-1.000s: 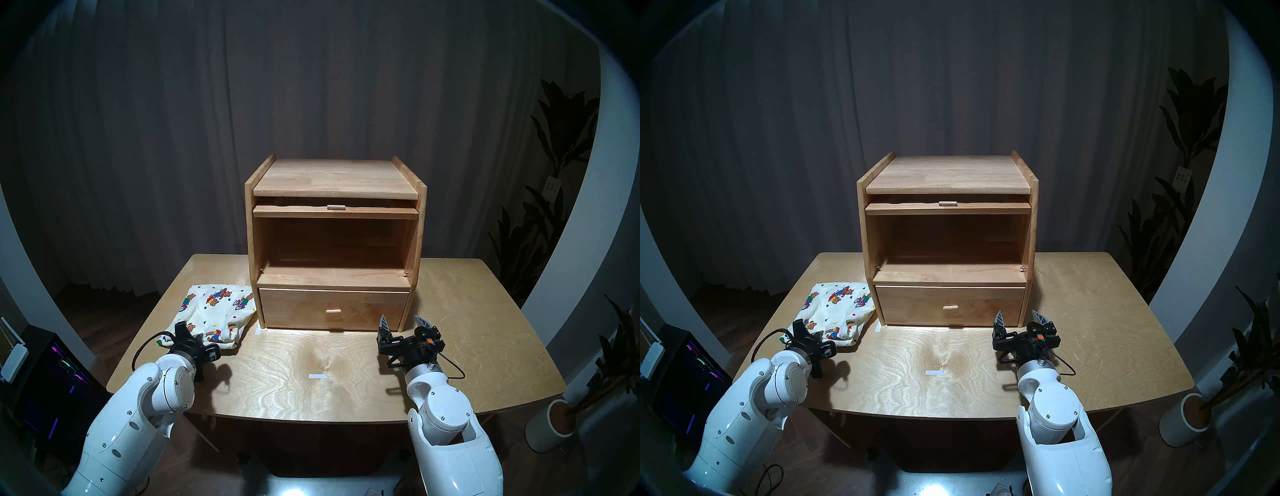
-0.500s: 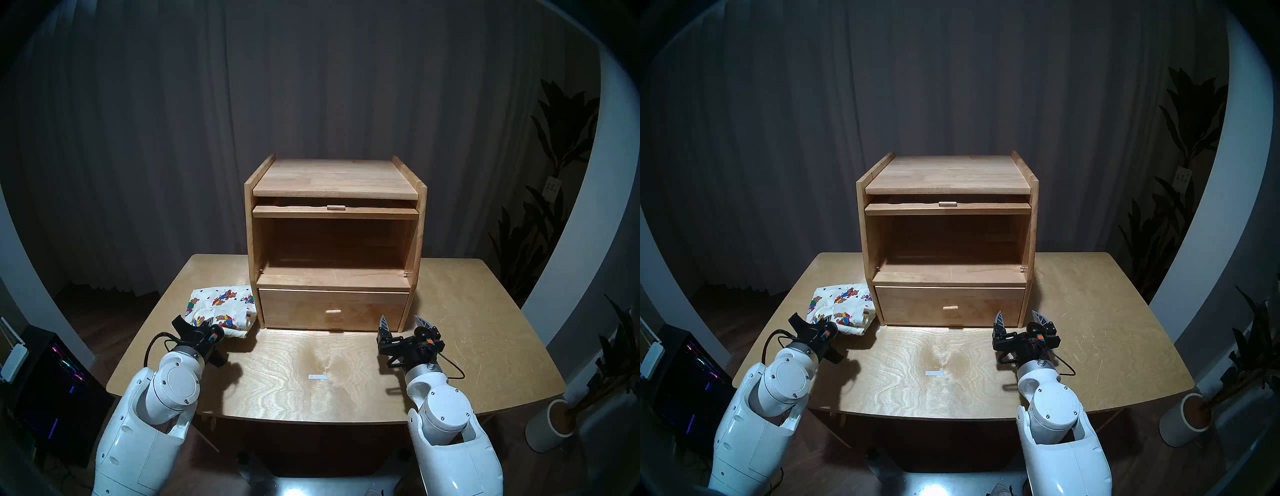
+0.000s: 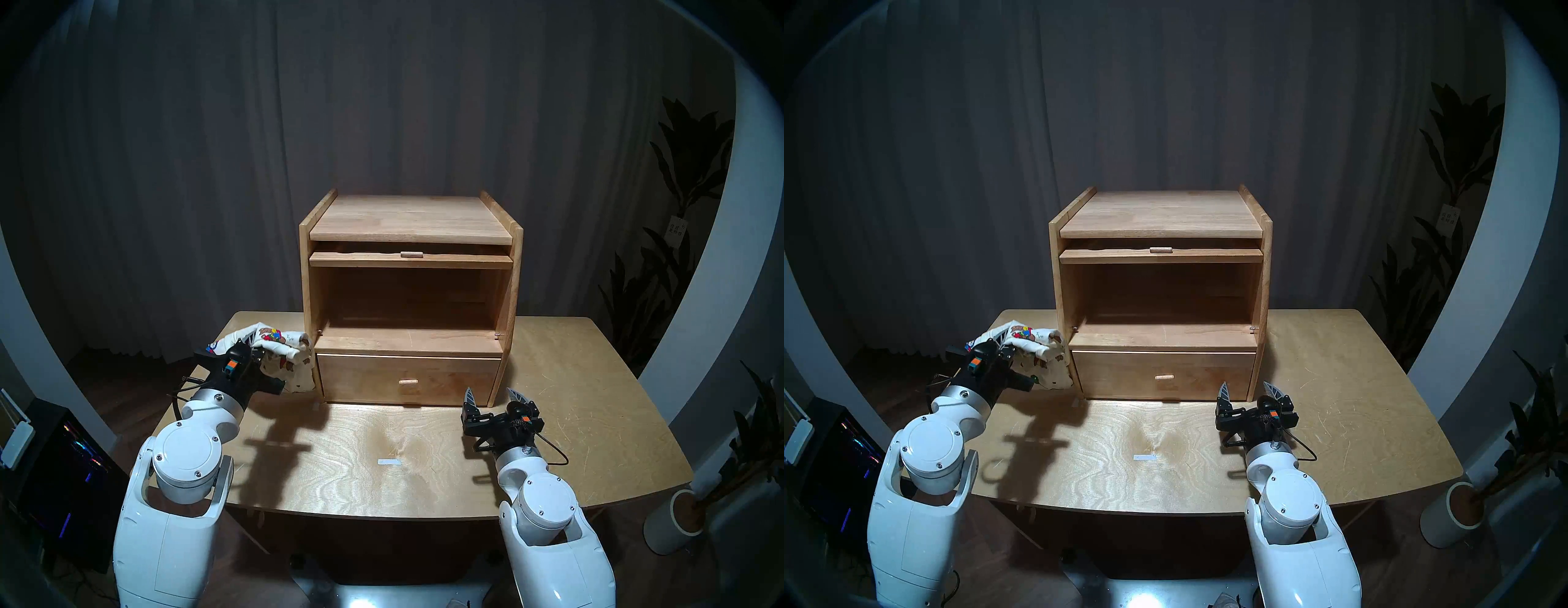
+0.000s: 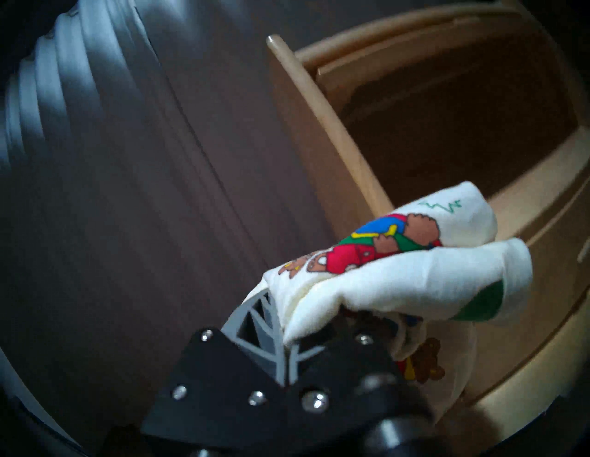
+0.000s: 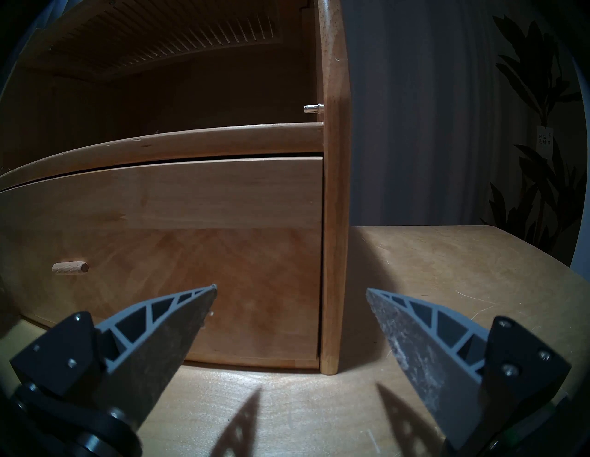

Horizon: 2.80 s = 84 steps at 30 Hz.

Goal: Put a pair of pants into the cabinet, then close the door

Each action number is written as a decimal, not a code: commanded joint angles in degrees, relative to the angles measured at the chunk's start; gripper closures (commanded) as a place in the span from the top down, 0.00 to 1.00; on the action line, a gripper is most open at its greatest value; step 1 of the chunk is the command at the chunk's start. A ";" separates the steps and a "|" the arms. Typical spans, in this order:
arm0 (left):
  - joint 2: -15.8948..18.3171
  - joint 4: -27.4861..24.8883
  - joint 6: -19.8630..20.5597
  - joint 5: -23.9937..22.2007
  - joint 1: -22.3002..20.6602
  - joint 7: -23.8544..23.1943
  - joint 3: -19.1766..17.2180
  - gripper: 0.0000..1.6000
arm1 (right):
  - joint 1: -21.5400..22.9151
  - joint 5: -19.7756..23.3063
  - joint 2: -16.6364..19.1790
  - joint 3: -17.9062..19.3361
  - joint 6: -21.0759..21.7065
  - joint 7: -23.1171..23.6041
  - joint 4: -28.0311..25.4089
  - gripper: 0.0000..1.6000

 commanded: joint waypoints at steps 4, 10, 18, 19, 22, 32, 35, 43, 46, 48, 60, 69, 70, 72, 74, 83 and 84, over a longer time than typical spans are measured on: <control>-5.50 -8.11 -6.54 -12.57 -0.44 -3.92 4.89 0.00 | 0.57 -0.01 -0.01 0.02 -0.32 0.00 -0.89 1.00; -8.32 -12.42 -8.59 -22.29 -0.42 -7.47 9.37 0.00 | 0.60 0.00 0.00 0.02 -0.39 0.00 -1.02 1.00; -10.13 -16.45 -4.18 -31.52 -0.88 -7.91 11.30 0.00 | 0.00 -0.03 0.04 0.01 -0.36 -0.01 -2.15 1.00; -10.76 -14.90 -3.82 -31.29 -2.30 -6.91 11.90 0.00 | -0.04 -0.03 0.04 0.01 -0.31 -0.01 -2.22 1.00; -11.11 -9.44 -4.85 -29.34 -6.19 -5.67 14.37 0.00 | -0.01 -0.03 0.04 0.01 -0.33 -0.01 -2.17 1.00; -11.16 0.56 -7.11 -22.76 -10.22 -1.86 18.51 0.00 | 0.12 -0.02 0.03 0.02 -0.36 -0.01 -1.95 1.00; -11.60 2.16 -7.44 -22.02 -12.28 -1.24 19.20 0.00 | 0.16 -0.01 0.03 0.02 -0.36 -0.01 -1.89 1.00; -12.28 3.49 -7.70 -20.59 -16.09 0.05 20.77 0.00 | 0.25 -0.01 0.02 0.02 -0.36 0.00 -1.73 1.00; -12.70 3.66 -7.66 -20.02 -17.22 0.47 20.48 0.00 | 0.28 -0.01 0.02 0.02 -0.36 0.00 -1.67 1.00; -13.06 3.77 -7.75 -19.39 -18.54 0.75 20.42 0.00 | 0.30 0.00 0.02 0.02 -0.36 0.00 -1.63 1.00; -13.24 16.58 -10.35 -15.48 -20.74 3.55 22.63 0.00 | 0.00 -0.02 0.04 0.01 -0.33 -0.01 -2.15 1.00; -11.94 20.83 -12.63 -19.27 -16.03 4.11 23.30 0.00 | -0.12 -0.03 0.05 0.01 -0.22 -0.01 -2.35 1.00; -11.86 20.36 -11.87 -21.15 -15.68 3.50 23.17 0.00 | -0.13 -0.03 0.05 0.01 -0.21 -0.02 -2.36 1.00; -12.13 19.18 -8.92 -24.97 -15.85 2.16 21.98 0.00 | -0.11 -0.02 0.05 0.01 -0.22 -0.01 -2.33 1.00; -12.80 18.09 -5.97 -27.60 -17.04 0.84 20.40 0.00 | -0.06 -0.02 0.04 0.01 -0.27 -0.01 -2.24 1.00; -14.61 16.95 4.27 -37.13 -23.91 3.23 15.95 0.00 | 0.19 0.00 0.02 0.01 -0.31 0.00 -1.81 1.00; -14.61 16.89 5.42 -38.37 -24.35 3.45 15.75 0.00 | 0.20 0.00 0.02 0.01 -0.32 0.00 -1.80 1.00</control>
